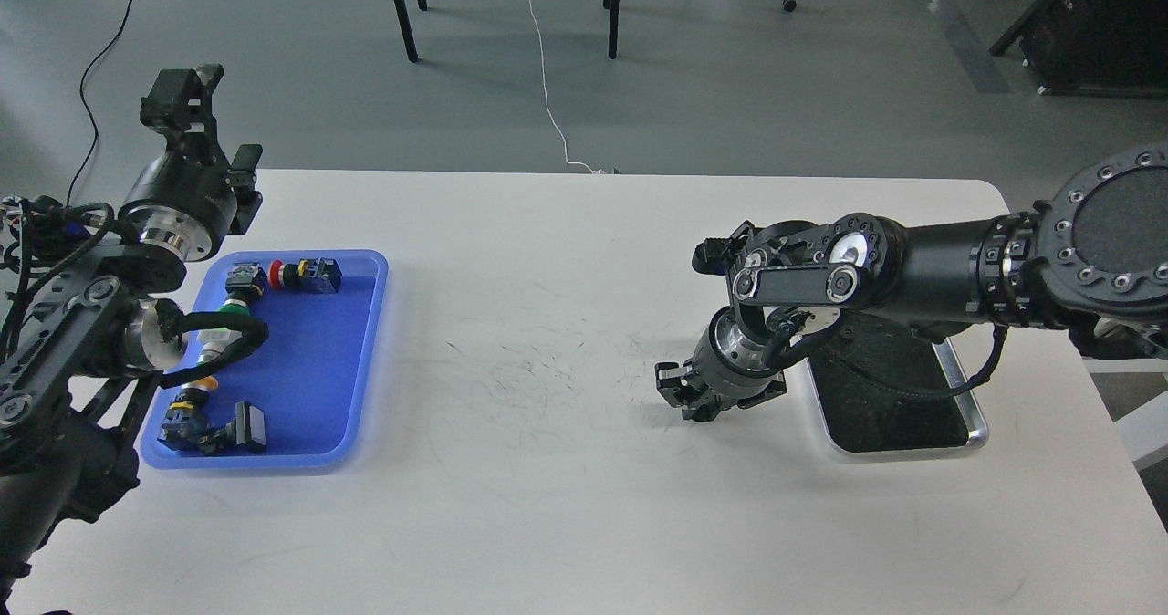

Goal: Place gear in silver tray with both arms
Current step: 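Reach the right gripper down to the black gear and grasp it, then carry the gear with the right gripper onto the silver tray and release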

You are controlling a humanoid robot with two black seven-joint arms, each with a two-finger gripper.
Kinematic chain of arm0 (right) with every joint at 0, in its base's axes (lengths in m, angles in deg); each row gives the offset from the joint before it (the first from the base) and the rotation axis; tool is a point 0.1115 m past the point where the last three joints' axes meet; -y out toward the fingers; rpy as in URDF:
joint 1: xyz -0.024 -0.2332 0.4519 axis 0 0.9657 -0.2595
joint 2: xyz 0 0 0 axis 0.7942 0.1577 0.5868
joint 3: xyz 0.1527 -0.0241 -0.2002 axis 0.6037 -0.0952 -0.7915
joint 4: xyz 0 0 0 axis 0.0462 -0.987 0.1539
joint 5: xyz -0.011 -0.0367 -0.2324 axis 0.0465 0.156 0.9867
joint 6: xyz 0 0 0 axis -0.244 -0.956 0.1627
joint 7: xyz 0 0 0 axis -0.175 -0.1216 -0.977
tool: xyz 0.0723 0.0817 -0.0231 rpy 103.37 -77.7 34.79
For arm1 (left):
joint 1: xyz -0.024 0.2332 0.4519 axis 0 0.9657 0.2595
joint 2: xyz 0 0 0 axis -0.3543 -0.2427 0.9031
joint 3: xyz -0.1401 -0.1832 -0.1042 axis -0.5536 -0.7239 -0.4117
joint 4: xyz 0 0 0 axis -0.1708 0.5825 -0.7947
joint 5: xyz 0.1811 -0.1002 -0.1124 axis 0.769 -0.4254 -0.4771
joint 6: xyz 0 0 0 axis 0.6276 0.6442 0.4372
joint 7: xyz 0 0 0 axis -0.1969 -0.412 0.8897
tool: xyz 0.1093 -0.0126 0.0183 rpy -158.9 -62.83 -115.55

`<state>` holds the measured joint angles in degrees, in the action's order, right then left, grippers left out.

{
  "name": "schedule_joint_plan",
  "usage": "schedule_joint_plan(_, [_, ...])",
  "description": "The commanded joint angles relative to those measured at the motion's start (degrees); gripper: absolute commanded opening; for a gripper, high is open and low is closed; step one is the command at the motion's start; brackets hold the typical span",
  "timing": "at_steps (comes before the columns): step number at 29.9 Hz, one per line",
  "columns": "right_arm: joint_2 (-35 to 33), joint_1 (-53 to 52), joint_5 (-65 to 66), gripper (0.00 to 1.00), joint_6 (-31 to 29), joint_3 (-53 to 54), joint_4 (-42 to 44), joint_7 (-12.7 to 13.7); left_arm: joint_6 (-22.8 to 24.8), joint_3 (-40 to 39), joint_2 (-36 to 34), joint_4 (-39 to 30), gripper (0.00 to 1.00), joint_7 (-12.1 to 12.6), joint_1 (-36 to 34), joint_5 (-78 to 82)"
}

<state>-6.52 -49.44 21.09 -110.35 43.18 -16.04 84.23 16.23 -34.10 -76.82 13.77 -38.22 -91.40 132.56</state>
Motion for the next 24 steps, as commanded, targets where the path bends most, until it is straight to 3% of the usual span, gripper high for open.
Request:
schedule_joint_plan(1, [0.00, -0.06, -0.08, 0.02, 0.00, 0.00, 0.52, -0.08, 0.00, 0.00, 0.09, 0.00, 0.98, 0.00, 0.00, 0.00])
schedule_joint_plan(9, [0.00, -5.58, -0.69, 0.02, 0.00, 0.88, -0.52, -0.25, -0.09, 0.00, 0.09, 0.00, 0.98, 0.09, -0.08, 0.00])
schedule_joint_plan(15, [-0.26, -17.10, -0.08, 0.02, 0.00, 4.84, -9.91, -0.43, -0.09, 0.00, 0.26, 0.00, 0.98, 0.09, 0.00, 0.00])
schedule_joint_plan(19, [-14.02, -19.66, 5.34, 0.02, 0.00, 3.26, -14.24, -0.43, -0.09, 0.18, 0.44, 0.00, 0.98, 0.09, 0.00, 0.00])
schedule_joint_plan(24, [-27.74, -14.06, 20.28, 0.02, 0.00, 3.51, -12.14, -1.22, -0.09, 0.18, 0.44, 0.00, 0.98, 0.09, -0.09, 0.00])
